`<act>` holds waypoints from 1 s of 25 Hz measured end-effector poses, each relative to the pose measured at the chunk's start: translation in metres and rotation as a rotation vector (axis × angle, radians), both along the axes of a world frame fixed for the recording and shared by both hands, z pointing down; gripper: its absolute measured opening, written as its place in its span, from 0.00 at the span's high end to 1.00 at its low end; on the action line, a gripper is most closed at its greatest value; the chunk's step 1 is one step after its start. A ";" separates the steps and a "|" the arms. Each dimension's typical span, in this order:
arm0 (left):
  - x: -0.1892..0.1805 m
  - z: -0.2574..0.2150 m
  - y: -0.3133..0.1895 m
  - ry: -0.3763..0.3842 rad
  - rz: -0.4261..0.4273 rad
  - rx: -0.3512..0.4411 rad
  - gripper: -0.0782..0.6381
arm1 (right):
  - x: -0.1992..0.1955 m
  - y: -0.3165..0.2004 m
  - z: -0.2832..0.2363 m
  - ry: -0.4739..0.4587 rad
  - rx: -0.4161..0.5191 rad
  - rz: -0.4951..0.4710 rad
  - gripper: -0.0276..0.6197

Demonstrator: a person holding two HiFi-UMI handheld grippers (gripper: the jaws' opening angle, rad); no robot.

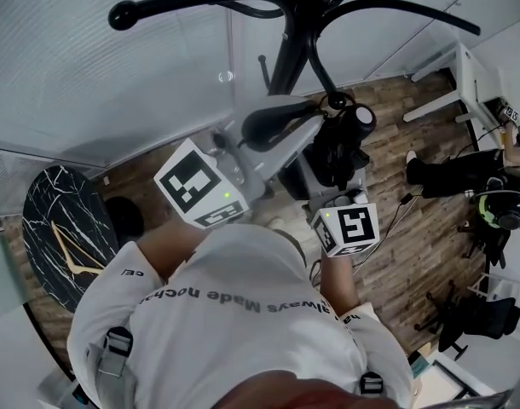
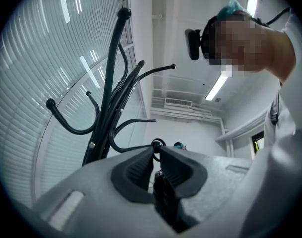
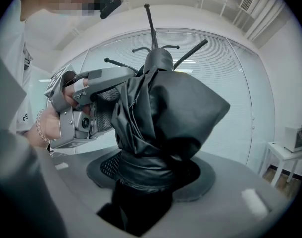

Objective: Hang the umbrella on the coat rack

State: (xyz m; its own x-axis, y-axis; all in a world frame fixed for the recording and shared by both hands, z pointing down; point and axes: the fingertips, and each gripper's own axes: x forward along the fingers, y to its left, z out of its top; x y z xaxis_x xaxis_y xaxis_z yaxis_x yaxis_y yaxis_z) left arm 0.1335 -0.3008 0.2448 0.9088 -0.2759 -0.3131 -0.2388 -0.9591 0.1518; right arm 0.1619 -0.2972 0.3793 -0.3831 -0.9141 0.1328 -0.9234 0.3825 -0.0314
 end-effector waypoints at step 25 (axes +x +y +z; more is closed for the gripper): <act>-0.007 0.018 -0.059 -0.069 -0.153 0.028 0.83 | -0.006 -0.065 0.033 -0.029 -0.121 -0.041 0.56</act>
State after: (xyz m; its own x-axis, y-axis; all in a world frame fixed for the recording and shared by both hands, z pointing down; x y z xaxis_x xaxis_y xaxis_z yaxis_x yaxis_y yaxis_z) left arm 0.1267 -0.3596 0.2626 0.8765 -0.4048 -0.2606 -0.3913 -0.9143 0.1040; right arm 0.1562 -0.3623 0.4127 -0.4249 -0.8757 0.2294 -0.9052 0.4115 -0.1061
